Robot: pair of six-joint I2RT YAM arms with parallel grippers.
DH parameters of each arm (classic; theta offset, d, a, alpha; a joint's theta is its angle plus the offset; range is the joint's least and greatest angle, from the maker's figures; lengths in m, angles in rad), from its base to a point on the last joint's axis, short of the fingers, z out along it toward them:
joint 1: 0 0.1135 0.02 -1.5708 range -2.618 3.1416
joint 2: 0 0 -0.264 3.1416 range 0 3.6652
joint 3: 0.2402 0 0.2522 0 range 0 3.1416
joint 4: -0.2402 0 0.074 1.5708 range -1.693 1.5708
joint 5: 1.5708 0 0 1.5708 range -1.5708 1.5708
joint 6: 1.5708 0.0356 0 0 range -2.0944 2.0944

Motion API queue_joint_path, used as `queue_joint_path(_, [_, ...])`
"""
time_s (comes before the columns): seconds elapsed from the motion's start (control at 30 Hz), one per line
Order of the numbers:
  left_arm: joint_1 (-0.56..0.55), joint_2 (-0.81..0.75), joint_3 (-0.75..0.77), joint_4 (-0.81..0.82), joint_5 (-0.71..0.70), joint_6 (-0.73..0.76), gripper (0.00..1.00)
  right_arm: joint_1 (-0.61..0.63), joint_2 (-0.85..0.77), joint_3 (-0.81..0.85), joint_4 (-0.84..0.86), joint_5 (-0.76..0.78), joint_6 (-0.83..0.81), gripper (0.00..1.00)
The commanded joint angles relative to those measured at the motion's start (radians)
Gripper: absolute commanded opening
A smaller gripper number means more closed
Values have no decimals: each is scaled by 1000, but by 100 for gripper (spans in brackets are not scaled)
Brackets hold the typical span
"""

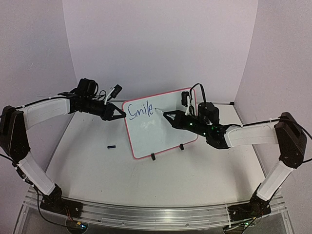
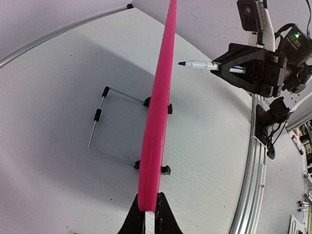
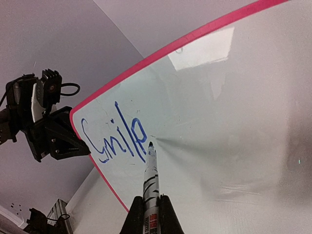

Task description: Write a sentence on the whiteboard

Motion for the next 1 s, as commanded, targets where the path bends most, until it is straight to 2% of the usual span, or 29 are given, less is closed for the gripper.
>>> queue_joint_path(0.0, [-36, 24, 11, -77, -23, 46, 0, -4, -63, -21, 11, 37, -22, 0])
queue_joint_path(0.97, [-39, 26, 11, -78, -26, 48, 0, -5, -1, -26, -3, 78, -12, 0])
